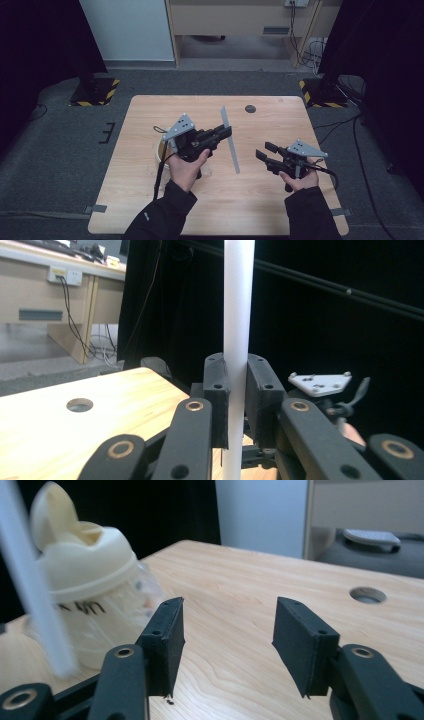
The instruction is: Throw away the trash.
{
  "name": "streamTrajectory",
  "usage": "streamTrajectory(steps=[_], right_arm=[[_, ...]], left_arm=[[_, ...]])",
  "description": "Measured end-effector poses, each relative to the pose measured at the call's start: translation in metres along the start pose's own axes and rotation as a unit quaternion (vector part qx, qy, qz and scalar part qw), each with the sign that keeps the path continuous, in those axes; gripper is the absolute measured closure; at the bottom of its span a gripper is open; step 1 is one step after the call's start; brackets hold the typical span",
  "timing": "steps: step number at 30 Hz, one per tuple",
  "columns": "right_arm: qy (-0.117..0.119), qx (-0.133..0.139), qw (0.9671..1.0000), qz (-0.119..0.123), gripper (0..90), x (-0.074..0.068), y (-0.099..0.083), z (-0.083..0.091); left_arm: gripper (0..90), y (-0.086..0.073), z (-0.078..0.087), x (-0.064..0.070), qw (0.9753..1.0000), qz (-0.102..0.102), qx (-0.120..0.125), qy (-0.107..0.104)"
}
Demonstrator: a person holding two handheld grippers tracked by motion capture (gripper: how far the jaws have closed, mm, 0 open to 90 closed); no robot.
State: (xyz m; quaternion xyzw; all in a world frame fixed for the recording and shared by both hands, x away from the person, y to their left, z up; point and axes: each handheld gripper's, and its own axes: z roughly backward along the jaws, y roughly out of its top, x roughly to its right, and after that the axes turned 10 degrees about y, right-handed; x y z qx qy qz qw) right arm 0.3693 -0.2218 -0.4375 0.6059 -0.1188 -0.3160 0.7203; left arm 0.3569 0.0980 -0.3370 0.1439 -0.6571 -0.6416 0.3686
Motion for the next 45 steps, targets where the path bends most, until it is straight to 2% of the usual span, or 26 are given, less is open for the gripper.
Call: streamTrajectory(steps=[10, 18, 20, 29, 38, 45], right_arm=[[-0.028, -0.024, 0.9992, -0.014, 37.6, 0.01, -0.01, -0.001], [-0.062, -0.047, 0.9965, -0.03, 28.8, 0.021, -0.019, 0.0], [-0.067, -0.05, 0.996, -0.033, 26.9, 0.022, -0.02, 0.0], [-0.084, -0.07, 0.9932, -0.041, 22.5, 0.027, -0.027, -0.002], [-0.091, -0.083, 0.9916, -0.041, 22.3, 0.03, -0.032, -0.003], [-0.093, -0.088, 0.9912, -0.037, 22.4, 0.031, -0.033, -0.003]], left_arm=[[80.3, 0.011, 0.047, -0.007, 0.9998, -0.002, 0.022, 0.0], [80.2, 0.015, 0.082, -0.016, 0.9992, -0.02, 0.029, 0.018], [80.2, 0.015, 0.09, -0.022, 0.9986, -0.025, 0.037, 0.027], [80.2, 0.018, 0.115, -0.043, 0.9965, -0.014, 0.059, 0.058], [80.2, 0.022, 0.133, -0.062, 0.9916, -0.027, 0.073, 0.104], [80.2, 0.02, 0.136, -0.072, 0.9881, -0.041, 0.07, 0.131]])
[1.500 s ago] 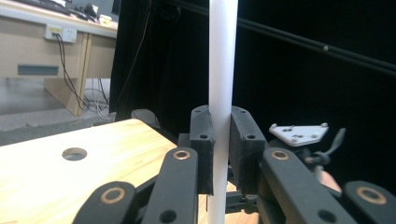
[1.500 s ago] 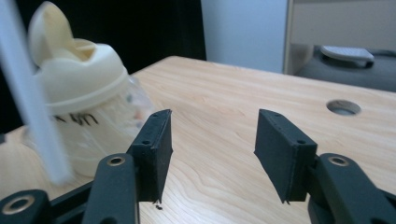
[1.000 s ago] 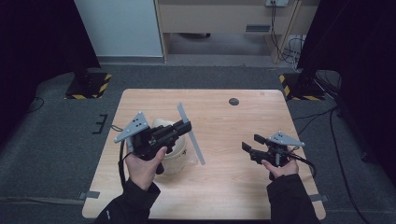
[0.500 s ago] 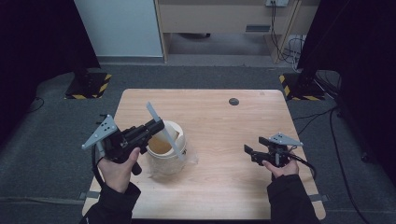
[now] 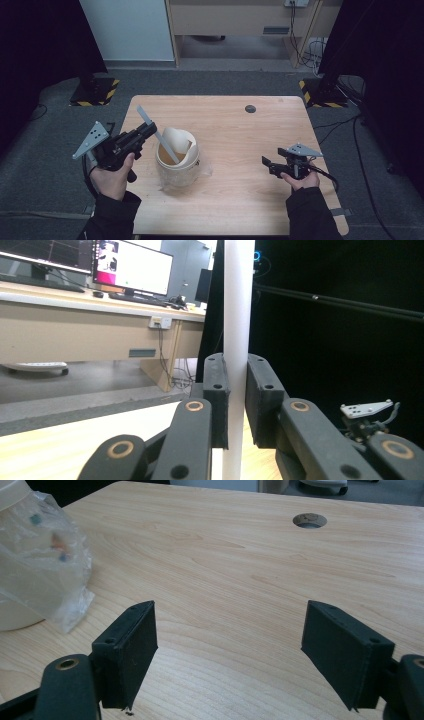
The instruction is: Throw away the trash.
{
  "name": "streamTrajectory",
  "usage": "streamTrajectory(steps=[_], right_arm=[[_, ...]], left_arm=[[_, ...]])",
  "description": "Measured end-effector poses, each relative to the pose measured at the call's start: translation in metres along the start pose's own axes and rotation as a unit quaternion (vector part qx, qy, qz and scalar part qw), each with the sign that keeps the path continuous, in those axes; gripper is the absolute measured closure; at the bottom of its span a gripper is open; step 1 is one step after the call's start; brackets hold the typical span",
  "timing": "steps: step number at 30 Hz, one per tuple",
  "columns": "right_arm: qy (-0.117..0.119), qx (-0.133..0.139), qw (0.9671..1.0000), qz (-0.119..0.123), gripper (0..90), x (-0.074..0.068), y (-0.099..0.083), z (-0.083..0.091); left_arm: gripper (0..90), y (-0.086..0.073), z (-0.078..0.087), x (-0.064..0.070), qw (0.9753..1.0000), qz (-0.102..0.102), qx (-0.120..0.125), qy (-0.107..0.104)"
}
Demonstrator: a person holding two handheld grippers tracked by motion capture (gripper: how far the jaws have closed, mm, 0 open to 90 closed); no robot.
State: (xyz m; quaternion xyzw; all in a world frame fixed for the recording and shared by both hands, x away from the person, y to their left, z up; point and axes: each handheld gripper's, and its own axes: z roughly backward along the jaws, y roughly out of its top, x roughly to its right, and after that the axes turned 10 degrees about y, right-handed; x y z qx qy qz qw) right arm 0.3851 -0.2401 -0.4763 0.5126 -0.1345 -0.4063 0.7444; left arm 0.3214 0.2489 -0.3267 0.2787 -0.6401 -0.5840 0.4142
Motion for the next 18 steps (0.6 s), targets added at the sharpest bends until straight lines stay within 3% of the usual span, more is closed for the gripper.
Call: streamTrajectory(steps=[8, 18], right_arm=[[-0.001, -0.008, 1.0, 0.004, 22.5, 0.0, -0.001, -0.001], [-0.002, -0.014, 0.9999, 0.005, 22.4, 0.002, -0.003, -0.002]], left_arm=[[80.2, -0.014, -0.006, -0.009, 0.9996, -0.017, -0.013, 0.02], [80.1, -0.043, -0.014, -0.019, 0.998, -0.015, -0.052, 0.034]])
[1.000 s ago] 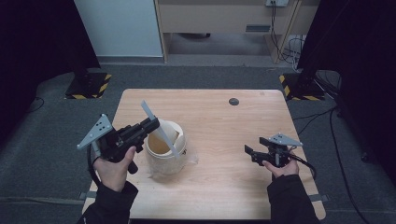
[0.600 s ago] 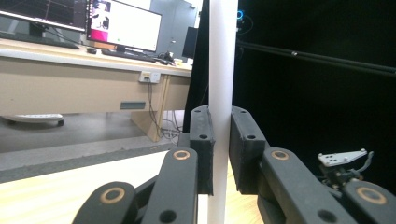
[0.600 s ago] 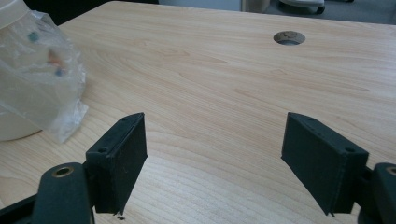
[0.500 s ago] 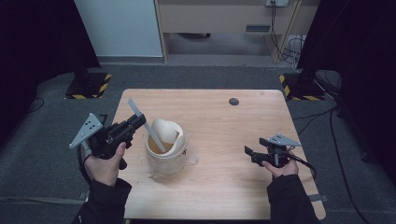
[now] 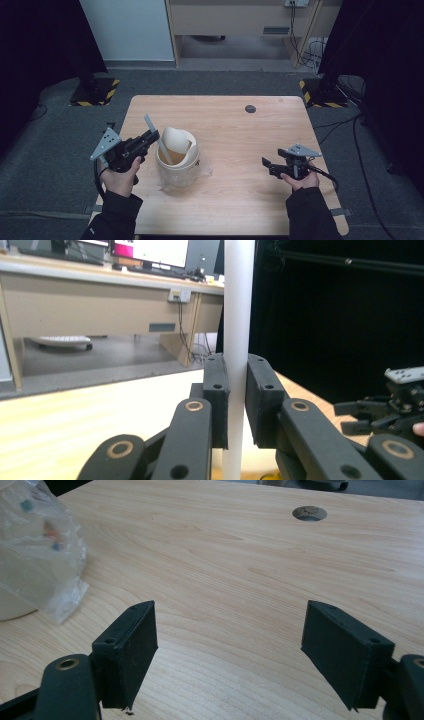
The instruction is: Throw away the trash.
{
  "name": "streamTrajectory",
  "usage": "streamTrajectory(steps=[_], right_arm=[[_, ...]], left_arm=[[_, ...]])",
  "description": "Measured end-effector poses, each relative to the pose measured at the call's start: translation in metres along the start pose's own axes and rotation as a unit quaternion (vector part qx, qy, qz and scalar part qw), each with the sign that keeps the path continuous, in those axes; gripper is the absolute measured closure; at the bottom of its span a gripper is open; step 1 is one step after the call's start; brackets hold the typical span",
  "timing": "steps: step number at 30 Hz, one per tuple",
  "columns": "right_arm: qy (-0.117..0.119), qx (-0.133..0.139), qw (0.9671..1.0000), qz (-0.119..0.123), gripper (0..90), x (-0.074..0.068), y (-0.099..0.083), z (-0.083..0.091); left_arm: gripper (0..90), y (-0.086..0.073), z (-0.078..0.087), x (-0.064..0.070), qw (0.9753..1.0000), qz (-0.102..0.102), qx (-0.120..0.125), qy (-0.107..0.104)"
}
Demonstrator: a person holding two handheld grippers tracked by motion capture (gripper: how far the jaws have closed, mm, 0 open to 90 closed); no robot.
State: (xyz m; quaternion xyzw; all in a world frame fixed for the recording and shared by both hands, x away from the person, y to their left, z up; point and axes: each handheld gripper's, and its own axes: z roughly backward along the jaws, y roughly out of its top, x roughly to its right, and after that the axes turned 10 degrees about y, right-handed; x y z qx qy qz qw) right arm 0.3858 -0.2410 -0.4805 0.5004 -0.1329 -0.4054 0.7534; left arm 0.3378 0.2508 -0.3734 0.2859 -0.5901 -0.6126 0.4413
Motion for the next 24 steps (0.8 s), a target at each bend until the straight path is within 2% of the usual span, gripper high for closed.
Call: streamTrajectory(steps=[10, 13, 16, 18, 21, 24], right_arm=[[-0.001, -0.007, 1.0, -0.004, 22.4, 0.002, -0.002, -0.001], [-0.002, -0.008, 1.0, -0.004, 22.4, 0.002, -0.003, -0.001], [-0.002, -0.008, 1.0, -0.005, 22.4, 0.003, -0.003, -0.001], [-0.003, -0.009, 0.9999, -0.007, 22.4, 0.003, -0.003, -0.001], [-0.007, -0.012, 0.9999, -0.008, 21.3, 0.005, -0.005, 0.0], [-0.015, -0.018, 0.9996, -0.014, 19.3, 0.007, -0.007, 0.0]], left_arm=[[79.5, -0.022, -0.001, -0.009, 0.9992, 0.009, -0.039, 0.003], [76.5, -0.027, 0.004, -0.016, 0.9988, 0.021, -0.043, 0.008], [69.3, -0.031, 0.008, -0.021, 0.9984, 0.03, -0.046, 0.012], [59.9, -0.033, 0.013, -0.024, 0.9983, 0.029, -0.047, 0.019], [48.1, -0.041, 0.024, -0.032, 0.9979, 0.014, -0.046, 0.044], [34.6, -0.053, 0.036, -0.045, 0.9954, 0.021, -0.062, 0.07]])
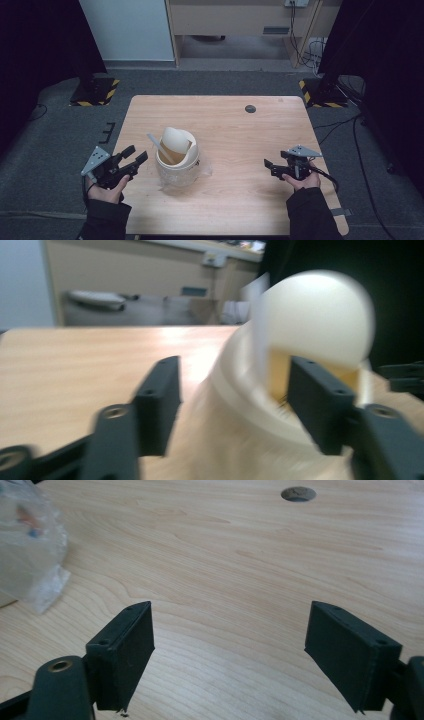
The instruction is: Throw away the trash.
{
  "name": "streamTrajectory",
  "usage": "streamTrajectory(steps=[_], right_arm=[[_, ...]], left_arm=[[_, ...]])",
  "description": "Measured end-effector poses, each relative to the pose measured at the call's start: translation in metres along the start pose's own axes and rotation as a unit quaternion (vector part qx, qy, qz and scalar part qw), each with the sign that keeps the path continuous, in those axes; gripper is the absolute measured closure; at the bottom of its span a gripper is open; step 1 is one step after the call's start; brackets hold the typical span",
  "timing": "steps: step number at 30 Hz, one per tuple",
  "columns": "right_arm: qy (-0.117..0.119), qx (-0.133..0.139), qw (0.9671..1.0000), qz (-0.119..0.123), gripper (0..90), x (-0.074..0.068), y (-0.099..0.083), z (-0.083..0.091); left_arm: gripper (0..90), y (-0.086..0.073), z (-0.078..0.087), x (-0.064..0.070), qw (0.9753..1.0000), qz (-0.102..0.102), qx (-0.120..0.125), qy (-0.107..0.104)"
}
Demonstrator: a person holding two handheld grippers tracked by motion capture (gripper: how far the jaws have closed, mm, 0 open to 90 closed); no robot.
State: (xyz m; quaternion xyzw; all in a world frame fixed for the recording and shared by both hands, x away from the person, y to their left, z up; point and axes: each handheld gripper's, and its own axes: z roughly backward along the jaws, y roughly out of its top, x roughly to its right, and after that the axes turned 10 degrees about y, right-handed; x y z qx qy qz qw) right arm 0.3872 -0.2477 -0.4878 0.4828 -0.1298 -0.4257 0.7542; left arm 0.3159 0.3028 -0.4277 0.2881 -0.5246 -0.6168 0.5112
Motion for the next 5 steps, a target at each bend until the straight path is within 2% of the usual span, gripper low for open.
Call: streamTrajectory(steps=[2, 3, 4, 5], right_arm=[[-0.009, -0.005, 0.9999, -0.002, 17.2, 0.002, -0.001, 0.0], [-0.013, -0.008, 0.9999, -0.002, 16.6, 0.003, -0.002, -0.001], [-0.019, -0.014, 0.9997, -0.008, 16.0, 0.004, -0.004, -0.001], [-0.022, -0.017, 0.9996, -0.008, 15.3, 0.005, -0.004, -0.001]], left_arm=[[30.0, -0.01, 0.004, -0.011, 0.9995, -0.005, -0.015, 0.027], [26.9, -0.018, 0.004, -0.017, 0.9983, -0.009, -0.035, 0.045], [23.2, -0.022, 0.003, -0.02, 0.9972, -0.009, -0.054, 0.052], [22.3, -0.03, 0.0, -0.025, 0.9946, -0.013, -0.082, 0.062]])
